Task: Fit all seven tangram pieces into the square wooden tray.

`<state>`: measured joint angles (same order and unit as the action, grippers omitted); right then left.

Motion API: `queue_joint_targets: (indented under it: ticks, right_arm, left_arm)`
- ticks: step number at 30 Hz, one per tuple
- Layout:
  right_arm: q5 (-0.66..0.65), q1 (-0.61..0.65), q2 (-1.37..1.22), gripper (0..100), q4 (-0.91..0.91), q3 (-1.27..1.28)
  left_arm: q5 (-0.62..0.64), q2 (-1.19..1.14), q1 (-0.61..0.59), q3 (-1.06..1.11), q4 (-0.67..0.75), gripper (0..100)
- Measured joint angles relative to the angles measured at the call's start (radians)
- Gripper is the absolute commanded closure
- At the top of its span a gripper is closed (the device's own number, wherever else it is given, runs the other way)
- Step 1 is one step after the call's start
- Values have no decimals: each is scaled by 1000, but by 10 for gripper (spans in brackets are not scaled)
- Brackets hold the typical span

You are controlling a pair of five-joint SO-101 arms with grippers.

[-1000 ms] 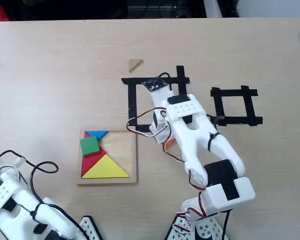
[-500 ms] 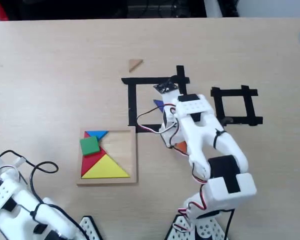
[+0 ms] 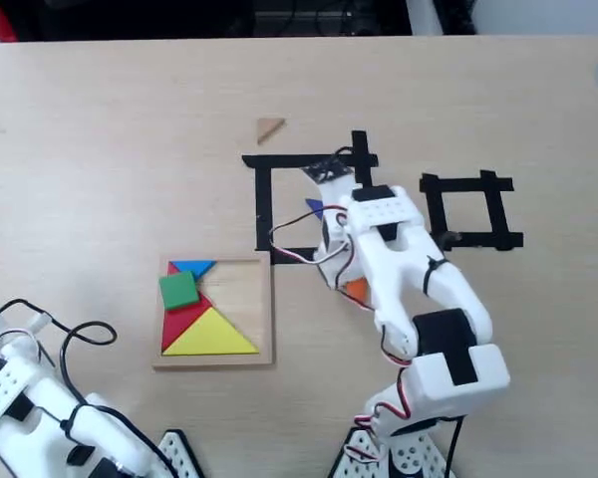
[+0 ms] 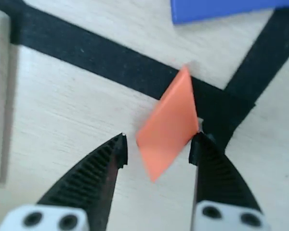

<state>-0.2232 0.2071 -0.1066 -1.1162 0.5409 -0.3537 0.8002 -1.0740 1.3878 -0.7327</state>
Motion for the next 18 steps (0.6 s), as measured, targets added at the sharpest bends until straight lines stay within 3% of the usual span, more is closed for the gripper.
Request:
queue_joint_targets:
  ticks: [18]
  right_arm:
    - [-23,98,-206,780,-17,-180]
  left_arm:
    - [0,0,0,3,0,970]
